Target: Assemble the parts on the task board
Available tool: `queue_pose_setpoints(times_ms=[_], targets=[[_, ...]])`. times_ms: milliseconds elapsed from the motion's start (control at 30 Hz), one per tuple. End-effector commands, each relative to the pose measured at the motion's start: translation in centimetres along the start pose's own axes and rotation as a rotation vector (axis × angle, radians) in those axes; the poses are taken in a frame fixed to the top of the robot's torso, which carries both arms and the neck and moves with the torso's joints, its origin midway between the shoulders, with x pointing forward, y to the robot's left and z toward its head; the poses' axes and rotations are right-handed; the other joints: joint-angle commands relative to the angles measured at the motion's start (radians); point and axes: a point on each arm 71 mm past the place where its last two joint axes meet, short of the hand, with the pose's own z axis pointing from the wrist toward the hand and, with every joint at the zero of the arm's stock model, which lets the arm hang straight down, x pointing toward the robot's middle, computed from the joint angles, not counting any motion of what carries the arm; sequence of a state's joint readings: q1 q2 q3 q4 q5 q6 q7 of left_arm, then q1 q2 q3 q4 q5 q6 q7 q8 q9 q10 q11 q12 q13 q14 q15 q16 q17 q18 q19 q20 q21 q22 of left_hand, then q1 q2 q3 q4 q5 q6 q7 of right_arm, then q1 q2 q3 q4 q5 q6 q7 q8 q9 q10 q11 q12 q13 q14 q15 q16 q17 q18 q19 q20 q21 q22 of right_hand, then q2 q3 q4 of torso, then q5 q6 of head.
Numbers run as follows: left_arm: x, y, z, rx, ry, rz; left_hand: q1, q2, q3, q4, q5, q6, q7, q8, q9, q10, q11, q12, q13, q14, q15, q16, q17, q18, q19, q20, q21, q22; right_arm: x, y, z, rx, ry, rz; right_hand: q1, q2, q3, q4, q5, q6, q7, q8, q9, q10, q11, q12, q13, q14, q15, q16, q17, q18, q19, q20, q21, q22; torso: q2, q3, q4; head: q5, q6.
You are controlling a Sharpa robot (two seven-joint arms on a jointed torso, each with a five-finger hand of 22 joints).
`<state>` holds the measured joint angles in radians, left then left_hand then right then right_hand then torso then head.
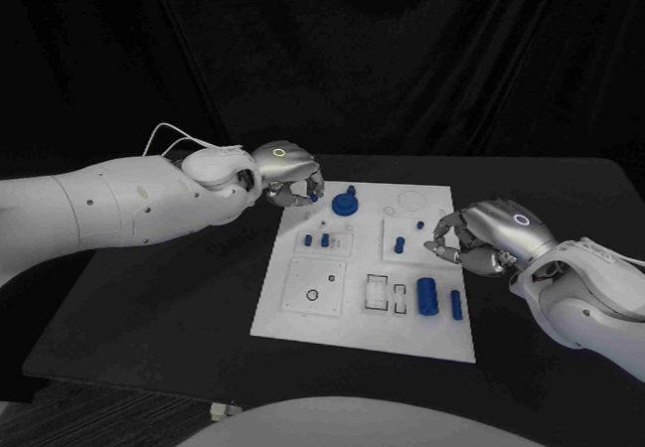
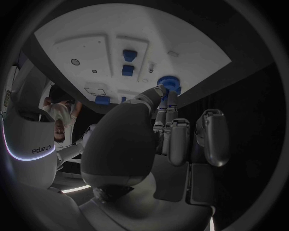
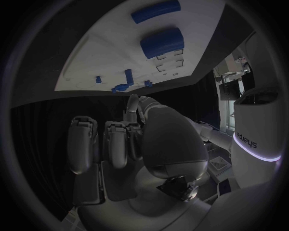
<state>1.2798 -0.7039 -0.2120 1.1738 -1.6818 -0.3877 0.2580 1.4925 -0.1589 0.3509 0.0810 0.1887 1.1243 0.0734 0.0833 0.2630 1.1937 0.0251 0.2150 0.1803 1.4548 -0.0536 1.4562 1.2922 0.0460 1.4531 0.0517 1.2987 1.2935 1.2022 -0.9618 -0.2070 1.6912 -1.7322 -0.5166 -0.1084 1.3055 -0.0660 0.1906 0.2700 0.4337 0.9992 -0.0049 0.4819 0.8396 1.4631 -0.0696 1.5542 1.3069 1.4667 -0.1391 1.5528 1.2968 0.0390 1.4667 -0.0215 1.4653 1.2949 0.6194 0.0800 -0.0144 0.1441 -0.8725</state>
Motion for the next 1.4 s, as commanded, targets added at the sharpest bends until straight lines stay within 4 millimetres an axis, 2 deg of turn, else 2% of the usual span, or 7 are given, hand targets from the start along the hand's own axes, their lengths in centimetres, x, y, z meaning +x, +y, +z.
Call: queue_pose_setpoints(times_ms=[33,200,333,567,700,1067,1400], targets=[[0.7,-0.4,0.3,0.015,0.029,-0.009,-0.003,0.022,0.054,-0.020,-0.011,0.051,0.005,0.028,0.006,0.016,-0.006,-0.021,-0.005,0.058,-0.008,0.012,0.093,0.016,-0.003,-0.002,-0.008,0.195,0.1,0.0,0.0,0.011,0.004,0.001,0.016,-0.008,0.046,-0.007,0.022,0.005,-0.001,-0.031,0.002,0.108,-0.001,0.017,0.264,0.089,0.005,-0.014,0.196,-0.006,0.039,0.002,-0.020,0.232,0.002,-0.0012,-0.0001,-0.001,0.000],[1.3,-0.7,0.6,0.019,0.041,-0.017,-0.004,0.023,0.055,-0.019,-0.013,0.051,0.006,0.027,0.006,0.016,-0.005,-0.023,-0.006,0.058,-0.007,0.012,0.093,0.016,-0.004,-0.001,-0.010,0.194,0.1,0.0,0.0,0.011,0.004,0.001,0.017,-0.008,0.047,-0.007,0.022,0.005,-0.001,-0.031,0.001,0.108,-0.001,0.017,0.264,0.089,0.005,-0.014,0.195,-0.006,0.039,0.002,-0.020,0.232,0.004,-0.0023,-0.0003,-0.002,0.000],[1.8,-0.9,0.7,0.021,0.048,-0.022,-0.005,0.023,0.055,-0.019,-0.014,0.051,0.006,0.027,0.006,0.017,-0.005,-0.024,-0.007,0.058,-0.007,0.012,0.093,0.016,-0.004,-0.001,-0.009,0.195,0.1,0.0,0.0,0.010,0.005,0.001,0.017,-0.008,0.047,-0.007,0.022,0.005,-0.001,-0.031,0.001,0.108,-0.001,0.017,0.264,0.089,0.005,-0.014,0.195,-0.006,0.039,0.002,-0.020,0.232,0.004,-0.0014,0.0000,-0.006,0.000],[2.4,-1.1,0.9,0.021,0.066,-0.029,-0.006,0.025,0.055,-0.018,-0.015,0.051,0.007,0.027,0.006,0.019,-0.004,-0.025,-0.007,0.057,-0.007,0.011,0.091,0.016,-0.004,-0.001,-0.010,0.194,0.1,0.0,0.0,0.013,0.007,0.006,0.017,-0.008,0.047,-0.007,0.022,0.005,-0.001,-0.032,0.001,0.108,-0.001,0.017,0.264,0.088,0.005,-0.014,0.194,-0.006,0.038,0.002,-0.022,0.231,0.004,-0.0019,-0.0005,-0.004,0.000],[2.6,-1.2,1.0,0.024,0.076,-0.032,-0.006,0.025,0.055,-0.018,-0.015,0.051,0.007,0.026,0.006,0.019,-0.004,-0.025,-0.007,0.057,-0.007,0.011,0.092,0.016,-0.005,-0.001,-0.011,0.194,0.2,0.0,0.1,0.014,0.010,0.006,0.017,-0.008,0.047,-0.007,0.022,0.005,-0.001,-0.032,0.001,0.108,-0.001,0.017,0.264,0.088,0.005,-0.014,0.194,-0.006,0.038,0.002,-0.022,0.231,0.002,-0.0014,-0.0009,-0.001,0.000],[3.0,-1.7,1.2,0.032,0.085,-0.040,-0.006,0.026,0.056,-0.018,-0.015,0.051,0.008,0.026,0.006,0.020,-0.004,-0.026,-0.008,0.057,-0.006,0.011,0.090,0.016,-0.005,-0.001,-0.012,0.194,0.2,0.1,0.1,0.014,0.012,0.007,0.017,-0.008,0.048,-0.007,0.022,0.005,-0.001,-0.032,0.001,0.108,-0.001,0.017,0.264,0.088,0.005,-0.014,0.194,-0.005,0.038,0.002,-0.022,0.231,0.002,-0.0007,0.0002,-0.007,0.000],[3.1,-2.0,1.2,0.041,0.083,-0.044,-0.006,0.027,0.056,-0.017,-0.015,0.051,0.009,0.026,0.006,0.021,-0.003,-0.026,-0.008,0.057,-0.006,0.011,0.091,0.016,-0.005,-0.001,-0.012,0.194,0.2,0.1,0.1,0.013,0.012,0.007,0.018,-0.008,0.048,-0.007,0.022,0.006,-0.001,-0.033,0.001,0.108,-0.001,0.017,0.264,0.088,0.006,-0.015,0.193,-0.005,0.037,0.003,-0.023,0.231,0.002,-0.0008,-0.0002,-0.006,0.000]])
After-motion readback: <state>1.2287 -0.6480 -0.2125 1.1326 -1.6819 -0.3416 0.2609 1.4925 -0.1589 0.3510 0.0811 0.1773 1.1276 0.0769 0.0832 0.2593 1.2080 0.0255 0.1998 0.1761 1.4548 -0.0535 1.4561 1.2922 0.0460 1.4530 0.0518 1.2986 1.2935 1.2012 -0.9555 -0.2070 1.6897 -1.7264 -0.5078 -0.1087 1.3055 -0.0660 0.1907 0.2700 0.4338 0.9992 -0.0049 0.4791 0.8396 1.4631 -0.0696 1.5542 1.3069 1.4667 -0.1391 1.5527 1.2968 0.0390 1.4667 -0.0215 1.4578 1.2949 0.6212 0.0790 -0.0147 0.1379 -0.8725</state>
